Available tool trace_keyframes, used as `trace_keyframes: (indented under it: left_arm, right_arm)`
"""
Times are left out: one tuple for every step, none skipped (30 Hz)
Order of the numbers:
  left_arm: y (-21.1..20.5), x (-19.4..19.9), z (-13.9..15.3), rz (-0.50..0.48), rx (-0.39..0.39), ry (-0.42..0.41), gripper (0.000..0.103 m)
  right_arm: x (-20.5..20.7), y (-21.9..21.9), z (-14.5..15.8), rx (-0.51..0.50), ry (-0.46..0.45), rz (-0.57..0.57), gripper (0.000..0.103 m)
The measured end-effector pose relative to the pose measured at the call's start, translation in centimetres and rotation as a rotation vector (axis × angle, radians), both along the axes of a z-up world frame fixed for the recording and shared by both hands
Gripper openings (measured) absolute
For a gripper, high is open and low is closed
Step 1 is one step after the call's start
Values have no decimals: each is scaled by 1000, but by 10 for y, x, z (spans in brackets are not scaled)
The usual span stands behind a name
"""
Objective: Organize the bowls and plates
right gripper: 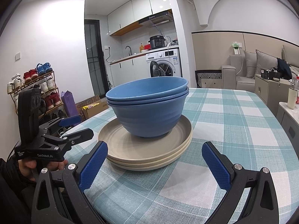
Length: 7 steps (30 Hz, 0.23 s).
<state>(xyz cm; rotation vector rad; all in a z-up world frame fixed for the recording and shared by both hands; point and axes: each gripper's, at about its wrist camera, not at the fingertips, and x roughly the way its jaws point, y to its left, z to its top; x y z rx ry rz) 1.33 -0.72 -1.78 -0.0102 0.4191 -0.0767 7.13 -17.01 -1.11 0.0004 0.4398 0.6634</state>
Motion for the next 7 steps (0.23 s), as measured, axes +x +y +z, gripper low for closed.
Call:
trace_keyframes:
  left_arm:
    - [0, 0, 0, -2, 1, -1, 103]
    - [0, -1, 0, -5, 2, -2, 103]
    - [0, -1, 0, -7, 3, -3, 103]
    - [0, -1, 0, -8, 5, -3, 103]
    - [0, -1, 0, -8, 6, -4, 103]
    - [-1, -1, 0, -9, 7, -4, 103]
    - [0, -1, 0, -9, 6, -4, 103]
  right_arm:
    - [0, 0, 0, -1, 1, 0, 102]
    - [0, 0, 0, 0, 1, 1, 102]
    - [0, 0, 0, 1, 1, 1, 102]
    - [0, 0, 0, 4, 3, 3, 102]
    - [0, 0, -1, 8, 5, 4, 102]
    - [0, 0, -1, 8, 5, 2, 102]
    - [1, -1, -1, 7, 6, 2, 102]
